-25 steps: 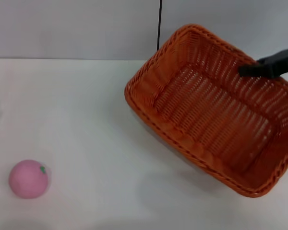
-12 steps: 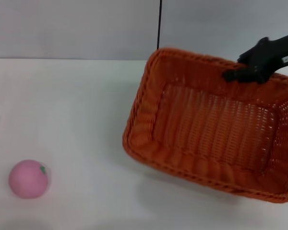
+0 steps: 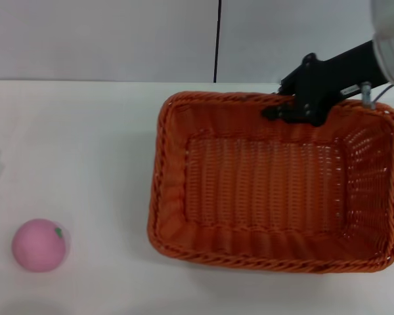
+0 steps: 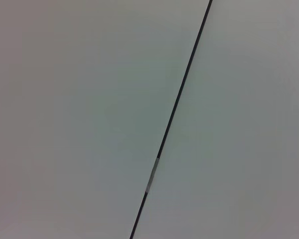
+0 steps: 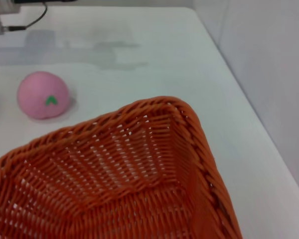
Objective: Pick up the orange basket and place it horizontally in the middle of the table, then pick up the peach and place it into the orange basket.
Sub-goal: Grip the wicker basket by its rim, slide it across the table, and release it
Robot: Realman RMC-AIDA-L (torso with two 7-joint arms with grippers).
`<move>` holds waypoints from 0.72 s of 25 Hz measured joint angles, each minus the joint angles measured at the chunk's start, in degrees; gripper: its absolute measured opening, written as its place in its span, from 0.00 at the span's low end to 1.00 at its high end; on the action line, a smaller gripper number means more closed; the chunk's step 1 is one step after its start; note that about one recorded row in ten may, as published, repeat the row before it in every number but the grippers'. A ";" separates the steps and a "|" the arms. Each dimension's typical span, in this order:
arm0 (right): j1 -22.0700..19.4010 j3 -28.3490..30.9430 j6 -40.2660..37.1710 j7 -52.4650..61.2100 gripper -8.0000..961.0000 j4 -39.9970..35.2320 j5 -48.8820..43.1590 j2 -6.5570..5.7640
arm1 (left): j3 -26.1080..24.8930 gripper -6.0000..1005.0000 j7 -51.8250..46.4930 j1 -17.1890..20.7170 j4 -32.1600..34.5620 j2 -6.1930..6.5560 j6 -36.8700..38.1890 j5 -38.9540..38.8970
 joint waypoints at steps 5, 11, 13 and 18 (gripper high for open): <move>0.05 -5.90 4.05 -0.14 0.17 0.75 -0.11 0.69 | 0.03 0.84 -0.01 -0.01 0.33 -0.06 -0.59 0.00; -0.37 -9.31 7.30 -0.25 0.17 0.78 -0.21 1.33 | 0.04 0.84 -0.03 -0.26 0.33 -0.10 -0.60 0.00; -0.41 -10.04 8.09 -0.85 0.17 0.77 -0.20 1.50 | 0.04 0.84 -0.04 -0.36 0.39 -0.10 -0.60 -0.01; -0.49 -10.61 9.77 -3.08 0.17 0.70 -0.11 2.18 | 0.04 0.84 -0.06 -0.62 1.04 -0.09 -0.58 -0.01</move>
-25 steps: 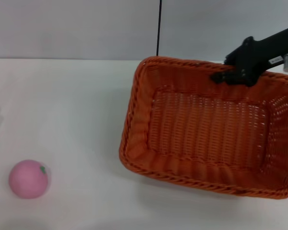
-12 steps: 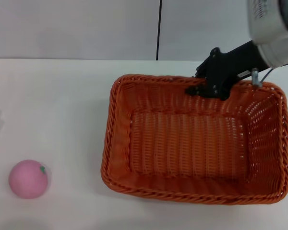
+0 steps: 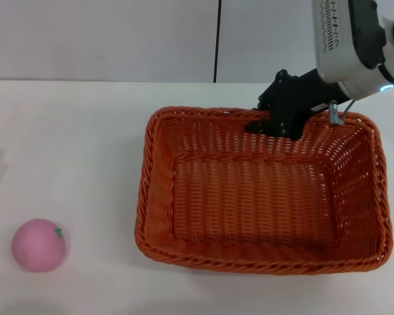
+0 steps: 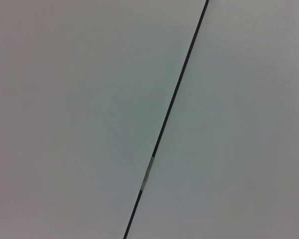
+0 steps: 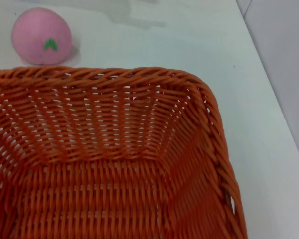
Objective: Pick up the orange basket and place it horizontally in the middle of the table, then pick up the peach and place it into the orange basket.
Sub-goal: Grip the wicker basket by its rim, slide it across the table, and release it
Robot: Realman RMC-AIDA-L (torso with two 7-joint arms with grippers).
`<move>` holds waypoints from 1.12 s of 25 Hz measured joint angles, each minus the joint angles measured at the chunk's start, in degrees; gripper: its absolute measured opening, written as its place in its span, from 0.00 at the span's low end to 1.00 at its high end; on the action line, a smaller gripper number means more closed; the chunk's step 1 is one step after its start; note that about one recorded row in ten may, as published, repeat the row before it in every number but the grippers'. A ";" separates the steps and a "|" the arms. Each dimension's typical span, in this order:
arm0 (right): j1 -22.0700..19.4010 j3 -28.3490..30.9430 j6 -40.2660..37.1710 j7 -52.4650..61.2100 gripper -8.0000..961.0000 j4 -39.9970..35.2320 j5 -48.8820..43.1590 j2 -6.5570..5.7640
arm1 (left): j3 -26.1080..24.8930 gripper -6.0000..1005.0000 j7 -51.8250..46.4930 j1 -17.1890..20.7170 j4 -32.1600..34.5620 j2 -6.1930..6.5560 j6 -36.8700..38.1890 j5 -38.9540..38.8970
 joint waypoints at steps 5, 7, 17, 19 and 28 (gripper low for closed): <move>0.19 -2.98 0.98 -0.70 0.17 -0.03 -0.23 0.24 | 0.14 0.84 -0.59 0.09 0.07 0.01 -0.15 0.00; 0.06 -4.09 2.53 -0.70 0.18 0.12 -0.23 0.37 | 0.37 0.84 -1.21 0.37 0.08 0.07 -0.24 0.00; -0.94 -7.45 7.71 -0.92 0.27 0.14 -0.35 0.59 | 0.69 0.84 -1.41 0.24 0.16 0.00 -1.06 0.00; -0.94 -7.66 7.57 -0.93 0.30 0.11 -0.34 0.59 | 0.89 0.84 -1.41 0.09 0.16 0.00 -1.07 0.00; -4.78 -10.87 5.43 1.05 0.50 -8.31 0.80 0.89 | 1.62 0.84 -1.44 -0.18 0.16 0.00 -1.09 0.00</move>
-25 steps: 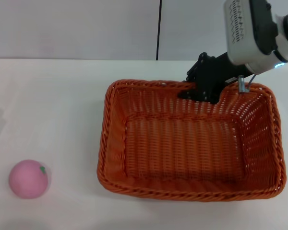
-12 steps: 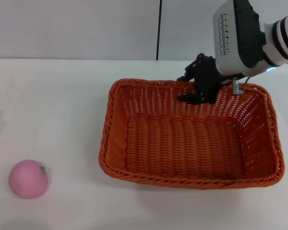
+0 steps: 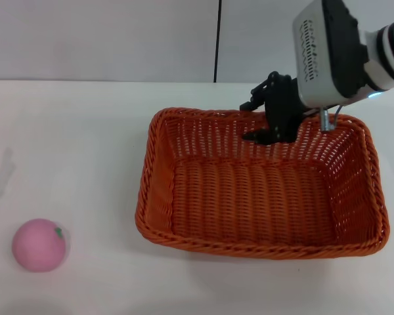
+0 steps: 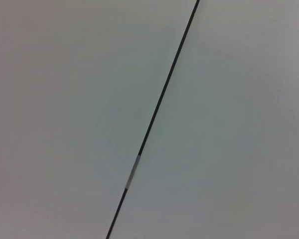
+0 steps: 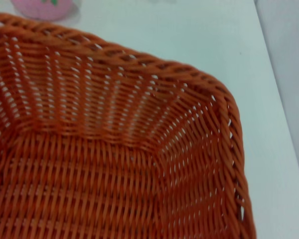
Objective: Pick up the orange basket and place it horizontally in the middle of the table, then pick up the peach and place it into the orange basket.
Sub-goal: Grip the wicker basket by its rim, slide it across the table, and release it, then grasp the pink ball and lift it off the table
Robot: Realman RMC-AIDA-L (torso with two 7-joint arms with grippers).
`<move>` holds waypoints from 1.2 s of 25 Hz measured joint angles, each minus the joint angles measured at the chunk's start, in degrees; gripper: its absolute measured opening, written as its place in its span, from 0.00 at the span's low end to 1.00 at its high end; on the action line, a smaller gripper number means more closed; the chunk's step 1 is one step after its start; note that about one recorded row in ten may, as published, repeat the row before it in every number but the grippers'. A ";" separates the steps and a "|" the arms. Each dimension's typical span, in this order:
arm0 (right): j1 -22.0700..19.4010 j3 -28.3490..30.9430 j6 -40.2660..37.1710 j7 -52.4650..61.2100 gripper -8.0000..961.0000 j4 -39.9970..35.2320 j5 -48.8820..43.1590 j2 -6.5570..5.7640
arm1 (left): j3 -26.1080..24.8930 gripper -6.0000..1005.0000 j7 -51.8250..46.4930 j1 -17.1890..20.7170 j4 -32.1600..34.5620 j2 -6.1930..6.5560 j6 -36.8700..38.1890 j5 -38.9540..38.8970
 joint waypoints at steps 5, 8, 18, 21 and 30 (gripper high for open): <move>-7.98 -3.23 -4.32 4.47 0.50 -13.66 5.14 0.07 | 4.45 0.84 -0.09 0.69 -0.69 0.59 -0.31 0.07; -14.87 -5.06 -5.03 5.98 0.50 -22.07 9.83 0.13 | 8.18 0.84 -0.61 1.17 -0.95 1.79 -1.40 0.08; -30.49 0.86 -10.71 5.25 0.50 -31.44 32.09 0.75 | 22.50 0.84 -10.19 2.17 -0.84 11.71 -10.02 0.17; -34.38 6.55 -14.50 1.84 0.51 -27.31 44.43 0.58 | 24.67 0.84 -11.23 2.26 -0.46 13.68 -11.98 2.60; -40.84 14.87 -26.21 -18.38 0.51 -4.05 72.73 0.16 | 24.43 0.84 -11.32 1.61 -0.59 13.78 -11.03 16.73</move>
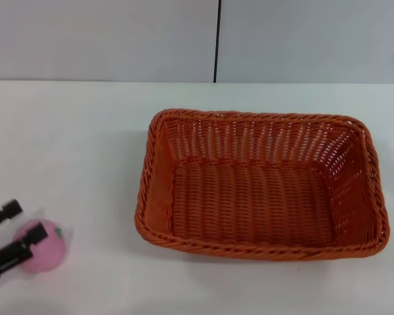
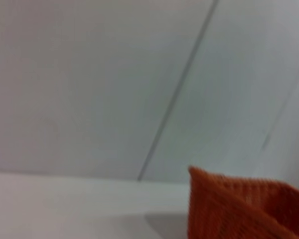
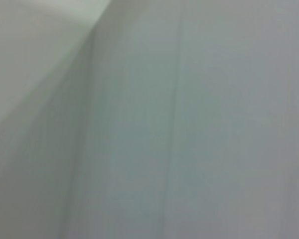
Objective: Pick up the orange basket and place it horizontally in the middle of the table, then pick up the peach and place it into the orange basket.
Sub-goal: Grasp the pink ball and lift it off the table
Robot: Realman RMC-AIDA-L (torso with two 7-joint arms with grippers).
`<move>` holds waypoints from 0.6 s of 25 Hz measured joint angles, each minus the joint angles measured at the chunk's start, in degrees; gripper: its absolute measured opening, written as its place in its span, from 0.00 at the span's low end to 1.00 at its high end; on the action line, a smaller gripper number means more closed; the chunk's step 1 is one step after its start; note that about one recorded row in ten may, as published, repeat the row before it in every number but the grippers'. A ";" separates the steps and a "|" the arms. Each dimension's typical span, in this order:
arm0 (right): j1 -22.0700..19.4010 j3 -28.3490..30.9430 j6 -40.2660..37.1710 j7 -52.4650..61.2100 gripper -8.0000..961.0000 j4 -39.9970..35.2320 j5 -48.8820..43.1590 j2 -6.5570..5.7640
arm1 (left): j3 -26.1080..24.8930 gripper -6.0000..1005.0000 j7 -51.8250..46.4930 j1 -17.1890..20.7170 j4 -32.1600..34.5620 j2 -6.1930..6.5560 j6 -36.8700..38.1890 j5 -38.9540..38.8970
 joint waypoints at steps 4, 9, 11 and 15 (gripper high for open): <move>-0.04 7.34 -8.94 -4.32 0.51 14.12 4.79 -0.06 | -0.02 0.83 0.11 -0.77 -0.29 -0.62 3.20 4.57; 0.09 10.66 -12.66 -4.55 0.51 19.84 4.35 -0.37 | -0.03 0.83 0.45 -1.44 -0.31 -1.57 6.66 5.57; 0.01 10.81 -13.14 -4.58 0.51 20.42 4.33 -0.44 | -0.02 0.83 0.75 -1.71 -0.35 -2.05 8.39 5.59; -0.26 10.87 -13.61 -4.62 0.51 21.07 3.77 -0.55 | 0.06 0.83 0.46 -2.67 -0.15 -2.45 10.61 6.29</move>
